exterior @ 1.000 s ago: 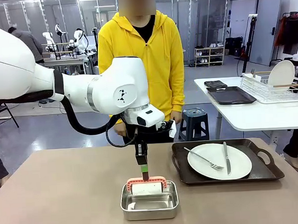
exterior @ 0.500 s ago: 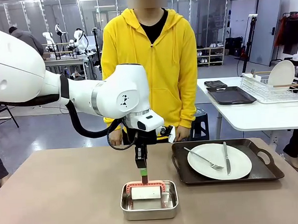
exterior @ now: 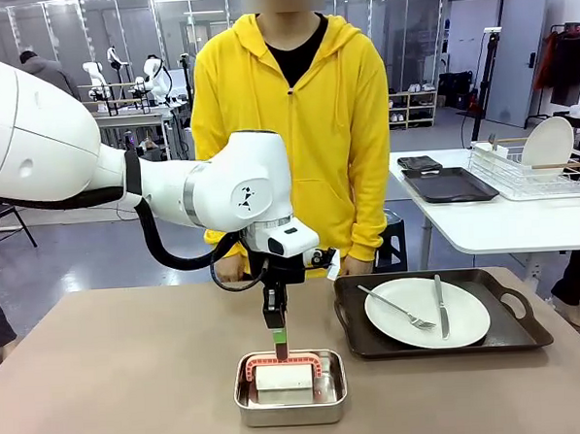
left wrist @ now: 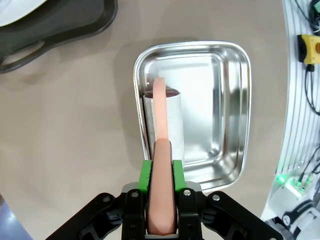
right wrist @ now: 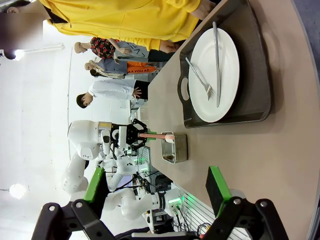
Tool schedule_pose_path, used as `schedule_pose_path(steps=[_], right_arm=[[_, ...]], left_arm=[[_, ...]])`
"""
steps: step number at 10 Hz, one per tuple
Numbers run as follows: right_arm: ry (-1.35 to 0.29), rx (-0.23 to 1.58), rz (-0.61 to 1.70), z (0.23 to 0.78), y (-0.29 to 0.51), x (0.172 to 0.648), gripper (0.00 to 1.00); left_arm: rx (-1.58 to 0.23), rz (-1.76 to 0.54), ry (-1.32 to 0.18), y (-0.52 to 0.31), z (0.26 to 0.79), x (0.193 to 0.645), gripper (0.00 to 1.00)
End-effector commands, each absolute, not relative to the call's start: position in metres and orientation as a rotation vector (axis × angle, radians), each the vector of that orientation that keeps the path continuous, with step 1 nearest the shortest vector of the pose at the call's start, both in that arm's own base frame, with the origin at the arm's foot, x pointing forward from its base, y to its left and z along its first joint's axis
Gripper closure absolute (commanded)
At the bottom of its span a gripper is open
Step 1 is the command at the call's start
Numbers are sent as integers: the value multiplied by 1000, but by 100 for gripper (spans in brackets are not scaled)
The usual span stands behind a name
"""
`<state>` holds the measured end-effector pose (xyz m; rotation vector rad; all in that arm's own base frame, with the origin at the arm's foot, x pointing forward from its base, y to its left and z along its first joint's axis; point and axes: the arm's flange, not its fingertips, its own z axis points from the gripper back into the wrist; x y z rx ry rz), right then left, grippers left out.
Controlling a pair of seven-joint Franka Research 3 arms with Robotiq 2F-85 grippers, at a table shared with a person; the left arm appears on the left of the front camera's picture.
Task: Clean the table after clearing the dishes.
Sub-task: Place the Lint Roller back on top of the Airtight Container.
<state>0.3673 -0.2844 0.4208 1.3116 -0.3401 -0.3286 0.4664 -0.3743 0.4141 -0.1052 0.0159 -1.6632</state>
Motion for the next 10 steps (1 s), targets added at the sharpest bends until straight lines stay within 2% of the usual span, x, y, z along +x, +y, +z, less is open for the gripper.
schedule_pose_path(steps=[1, 10], right_arm=[[-345, 1312, -327, 423, -284, 365, 0], [-345, 1312, -327, 423, -284, 365, 0]], left_arm=[[-110, -1695, 60, -367, 395, 487, 79], [-132, -1658, 56, -376, 413, 478, 79]])
